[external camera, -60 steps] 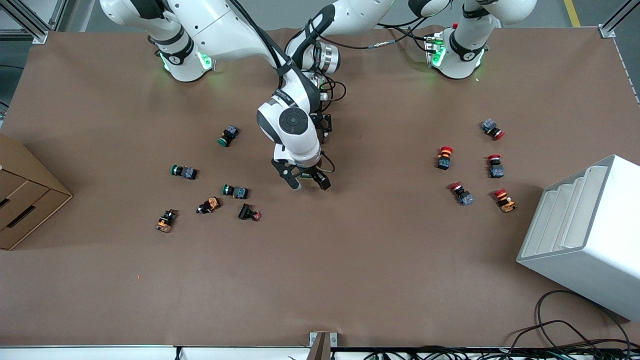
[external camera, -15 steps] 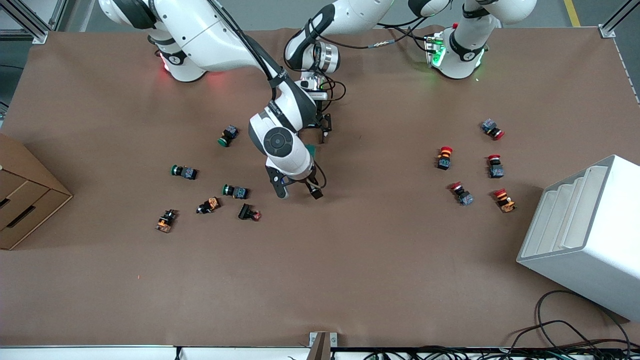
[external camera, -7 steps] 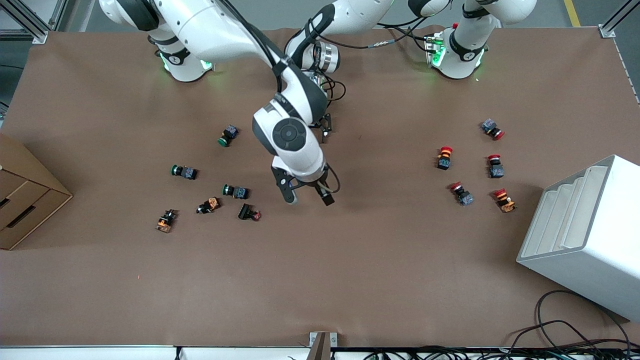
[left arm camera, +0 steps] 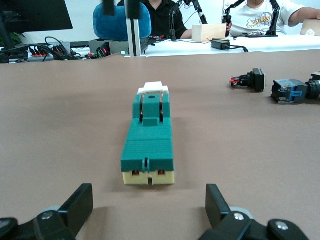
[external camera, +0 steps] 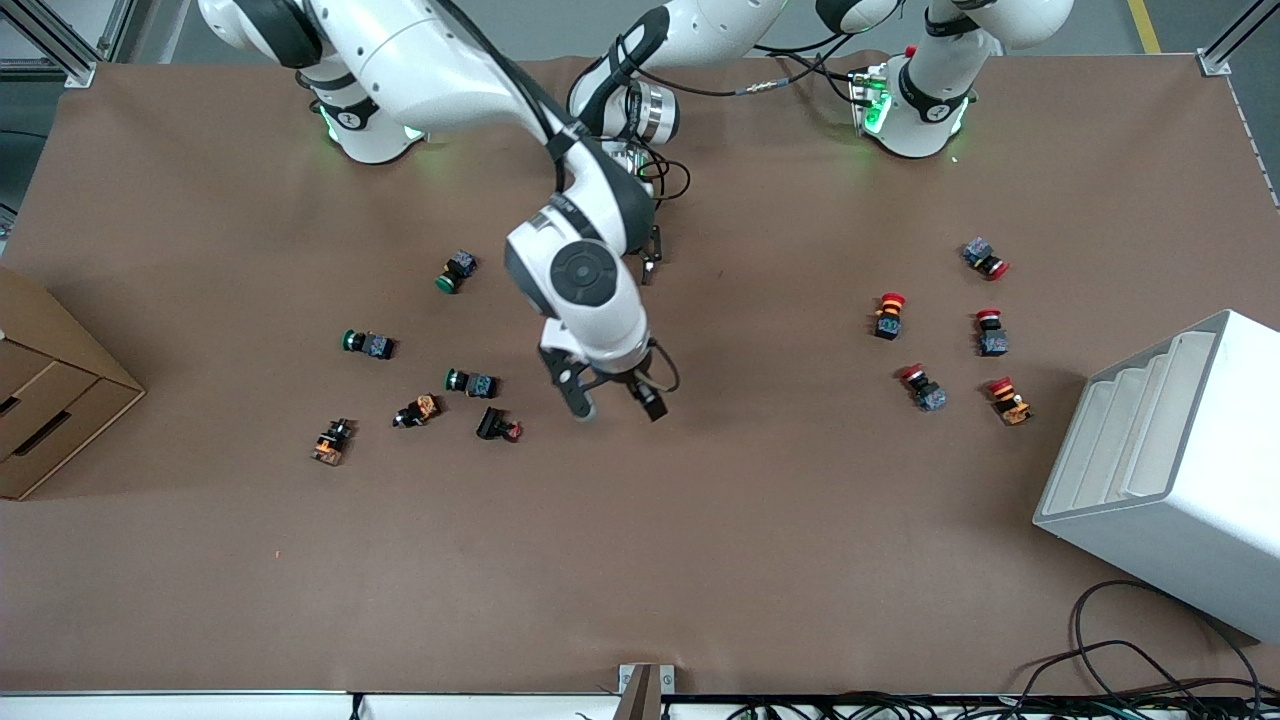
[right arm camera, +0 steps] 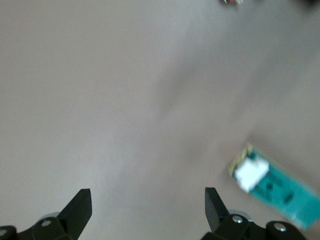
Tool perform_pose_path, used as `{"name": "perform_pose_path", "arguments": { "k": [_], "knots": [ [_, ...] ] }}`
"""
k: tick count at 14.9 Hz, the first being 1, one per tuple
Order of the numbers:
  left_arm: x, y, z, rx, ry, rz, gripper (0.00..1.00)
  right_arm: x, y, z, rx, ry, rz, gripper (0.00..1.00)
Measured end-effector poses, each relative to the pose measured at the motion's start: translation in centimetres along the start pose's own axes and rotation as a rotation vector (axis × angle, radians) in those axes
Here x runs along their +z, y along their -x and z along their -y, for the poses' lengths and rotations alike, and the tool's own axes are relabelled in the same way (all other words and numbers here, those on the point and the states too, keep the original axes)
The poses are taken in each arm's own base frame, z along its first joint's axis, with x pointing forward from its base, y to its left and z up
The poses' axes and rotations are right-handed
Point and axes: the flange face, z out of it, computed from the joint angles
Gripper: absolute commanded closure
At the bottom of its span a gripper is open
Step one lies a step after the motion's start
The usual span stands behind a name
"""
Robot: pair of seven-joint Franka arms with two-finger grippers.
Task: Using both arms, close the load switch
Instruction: 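Lift the right gripper off the switch and draw it back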
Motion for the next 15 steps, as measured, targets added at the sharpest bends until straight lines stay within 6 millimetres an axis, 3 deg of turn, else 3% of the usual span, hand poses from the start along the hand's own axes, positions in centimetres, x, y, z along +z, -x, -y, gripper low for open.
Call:
{"name": "perform_pose_path", "arguments": {
  "k": [4,9,11,15],
  "knots": [
    [-0.8,-1.1,-1.5,-0.005,-0.069,0.057,0.01,-4.6,-10.6,-0.9,-0.219,0.086,0.006,0.00],
    [-1.8,-5.2,-4.7,-0.026,-0.174,0.162,0.01,-11.1,-20.2,-4.4,-0.469,0.149,0.054,0.00],
    [-2.3,-7.6,-6.1,-0.045,-0.216,0.221,0.01,-14.6,-24.9,-6.6,-0.579,0.160,0.081,0.00],
    [-2.4,-14.4,-8.4,-0.105,-0.277,0.333,0.01,-21.8,-34.8,-13.3,-0.753,0.168,0.129,0.00]
  ]
}}
